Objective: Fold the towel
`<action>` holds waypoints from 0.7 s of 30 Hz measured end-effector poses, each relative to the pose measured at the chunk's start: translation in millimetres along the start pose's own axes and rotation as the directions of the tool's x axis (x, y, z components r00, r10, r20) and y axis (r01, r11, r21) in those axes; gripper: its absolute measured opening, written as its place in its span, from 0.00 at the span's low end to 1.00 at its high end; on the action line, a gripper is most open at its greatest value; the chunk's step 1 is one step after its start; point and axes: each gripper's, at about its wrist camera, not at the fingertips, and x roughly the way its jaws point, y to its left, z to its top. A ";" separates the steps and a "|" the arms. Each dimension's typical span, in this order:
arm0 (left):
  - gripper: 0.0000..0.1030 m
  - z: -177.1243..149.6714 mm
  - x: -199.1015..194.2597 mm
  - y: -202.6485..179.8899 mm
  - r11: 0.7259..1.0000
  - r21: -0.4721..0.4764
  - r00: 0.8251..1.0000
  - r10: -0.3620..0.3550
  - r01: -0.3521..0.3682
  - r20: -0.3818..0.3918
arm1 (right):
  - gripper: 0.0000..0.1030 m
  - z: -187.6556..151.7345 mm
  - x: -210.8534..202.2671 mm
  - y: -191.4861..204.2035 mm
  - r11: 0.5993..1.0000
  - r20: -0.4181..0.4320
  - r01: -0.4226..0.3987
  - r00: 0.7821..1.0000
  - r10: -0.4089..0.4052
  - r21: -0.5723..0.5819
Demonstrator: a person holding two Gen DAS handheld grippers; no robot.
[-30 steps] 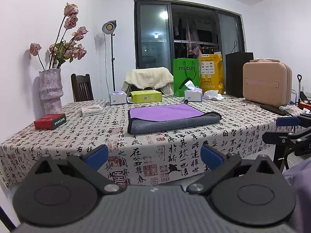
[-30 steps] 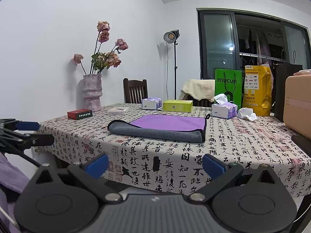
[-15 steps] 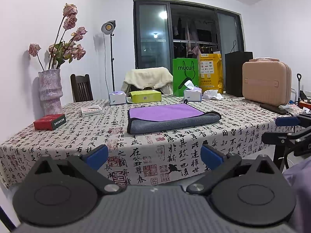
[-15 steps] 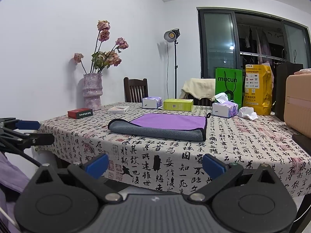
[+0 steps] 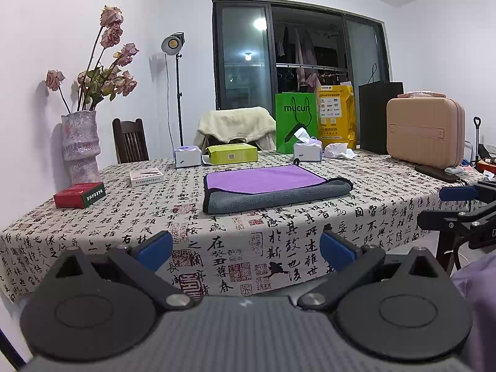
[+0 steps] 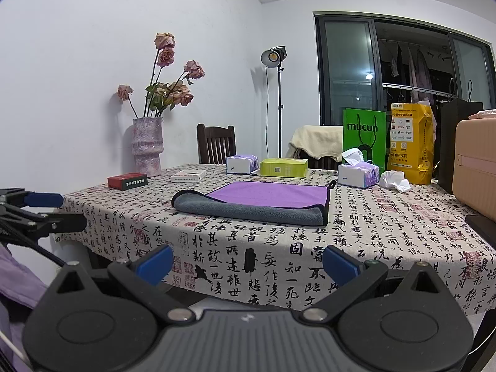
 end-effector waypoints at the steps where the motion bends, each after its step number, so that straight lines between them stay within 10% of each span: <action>1: 1.00 0.3 0.0 0.2 1.000 0.001 1.000 0.000 0.000 0.001 | 1.00 0.0 0.0 -0.2 1.000 0.000 0.000 1.000 0.000 0.001; 21: 1.00 1.1 0.1 0.0 1.000 0.006 1.000 0.000 0.000 0.002 | 1.00 -0.4 0.2 0.1 1.000 0.000 0.000 1.000 0.000 0.000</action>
